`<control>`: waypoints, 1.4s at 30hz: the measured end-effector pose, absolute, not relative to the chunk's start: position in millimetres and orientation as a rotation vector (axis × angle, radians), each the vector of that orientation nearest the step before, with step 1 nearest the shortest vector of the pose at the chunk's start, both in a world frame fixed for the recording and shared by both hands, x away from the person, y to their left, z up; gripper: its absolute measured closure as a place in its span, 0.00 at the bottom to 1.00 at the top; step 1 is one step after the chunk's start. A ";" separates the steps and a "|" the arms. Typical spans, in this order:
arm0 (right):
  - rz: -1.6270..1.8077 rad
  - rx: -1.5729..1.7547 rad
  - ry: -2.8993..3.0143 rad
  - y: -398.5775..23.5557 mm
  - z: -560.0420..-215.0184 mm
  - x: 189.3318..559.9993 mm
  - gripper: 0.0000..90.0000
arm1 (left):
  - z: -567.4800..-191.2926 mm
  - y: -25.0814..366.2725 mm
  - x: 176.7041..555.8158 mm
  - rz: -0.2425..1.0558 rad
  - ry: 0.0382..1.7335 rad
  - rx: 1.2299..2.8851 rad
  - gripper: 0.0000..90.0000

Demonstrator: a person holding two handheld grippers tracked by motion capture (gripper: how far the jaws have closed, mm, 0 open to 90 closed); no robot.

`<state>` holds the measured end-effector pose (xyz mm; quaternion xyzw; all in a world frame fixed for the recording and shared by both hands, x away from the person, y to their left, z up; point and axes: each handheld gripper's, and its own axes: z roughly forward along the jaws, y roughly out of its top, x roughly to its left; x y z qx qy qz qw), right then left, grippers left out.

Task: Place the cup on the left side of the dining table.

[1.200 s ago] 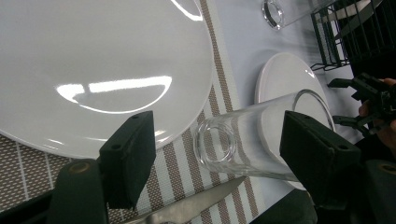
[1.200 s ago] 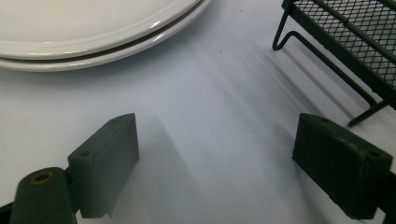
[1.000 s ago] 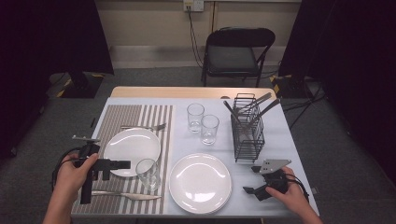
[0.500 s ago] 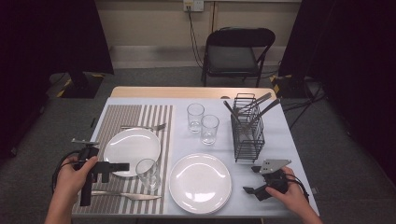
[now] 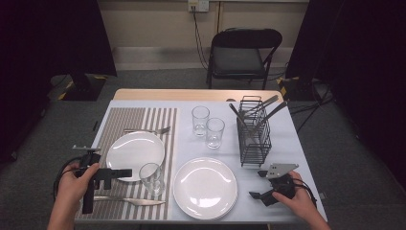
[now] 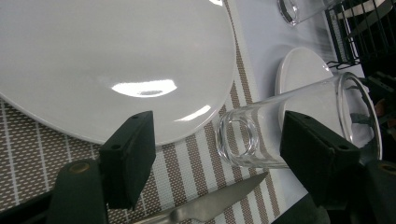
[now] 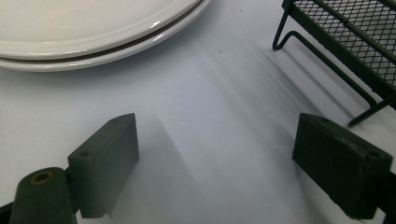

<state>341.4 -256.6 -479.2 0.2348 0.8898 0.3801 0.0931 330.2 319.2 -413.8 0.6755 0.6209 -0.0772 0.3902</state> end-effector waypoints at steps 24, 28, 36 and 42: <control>1.128 0.699 2.642 -256.6 -479.1 341.6 0.15 | -425.2 335.1 317.5 -0.158 1.593 1.684 0.30; 1.128 0.699 2.642 -256.6 -479.1 341.6 0.15 | -427.6 337.3 315.5 -0.161 1.598 1.670 0.30; 1.129 0.700 2.642 -256.6 -479.1 341.6 0.15 | -429.5 338.7 313.4 -0.153 1.604 1.667 0.30; 1.125 0.701 2.641 -256.7 -479.0 341.5 0.15 | -430.7 341.2 311.8 -0.144 1.607 1.666 0.30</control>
